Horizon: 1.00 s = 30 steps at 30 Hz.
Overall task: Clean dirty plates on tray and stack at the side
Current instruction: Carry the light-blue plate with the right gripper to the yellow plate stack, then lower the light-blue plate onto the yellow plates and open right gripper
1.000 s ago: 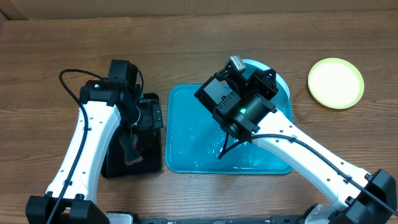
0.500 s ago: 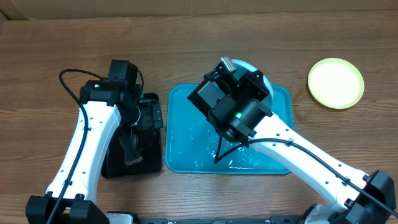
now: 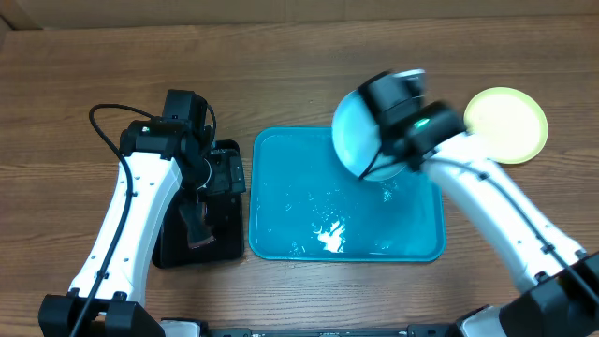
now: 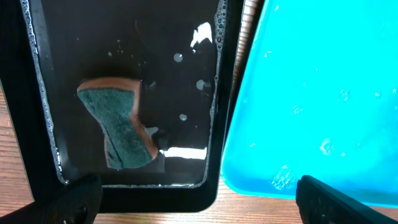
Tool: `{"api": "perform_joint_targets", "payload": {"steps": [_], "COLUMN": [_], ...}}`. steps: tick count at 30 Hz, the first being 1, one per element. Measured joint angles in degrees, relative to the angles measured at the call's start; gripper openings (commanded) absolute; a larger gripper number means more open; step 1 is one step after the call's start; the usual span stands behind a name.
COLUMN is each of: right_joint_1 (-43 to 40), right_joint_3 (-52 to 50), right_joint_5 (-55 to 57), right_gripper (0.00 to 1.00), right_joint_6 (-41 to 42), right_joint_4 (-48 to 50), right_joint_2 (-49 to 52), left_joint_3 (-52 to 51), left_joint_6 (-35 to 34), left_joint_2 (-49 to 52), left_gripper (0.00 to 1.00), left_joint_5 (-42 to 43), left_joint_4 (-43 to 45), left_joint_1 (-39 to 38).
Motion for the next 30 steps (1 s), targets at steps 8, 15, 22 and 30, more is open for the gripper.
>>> {"api": "perform_joint_targets", "payload": {"steps": [8,15,22,30], "right_joint_1": [-26.80,-46.45,-54.16,-54.07], "right_joint_3": [0.00,0.00,0.11,0.11], "right_joint_5": [-22.67,-30.69,-34.49,-36.57], "right_gripper": [0.04,0.04,0.04,0.04], "right_joint_6": [9.22,12.98,12.59,14.27], "right_joint_4": [2.97,4.07,3.87,8.66], "right_joint_2": [0.00,1.77,12.33,19.47], "left_joint_3": [0.00,0.00,0.00,0.00], "left_joint_6": [0.00,0.00,0.00,0.00], "left_joint_2": [0.00,0.00,0.00,0.00], "left_gripper": [1.00,1.00,1.00,0.99], "left_joint_5": [0.02,0.02,0.02,0.00], "left_joint_4": [-0.02,0.00,0.00,0.00], "left_joint_1": [0.00,0.00,0.00,0.00]}}
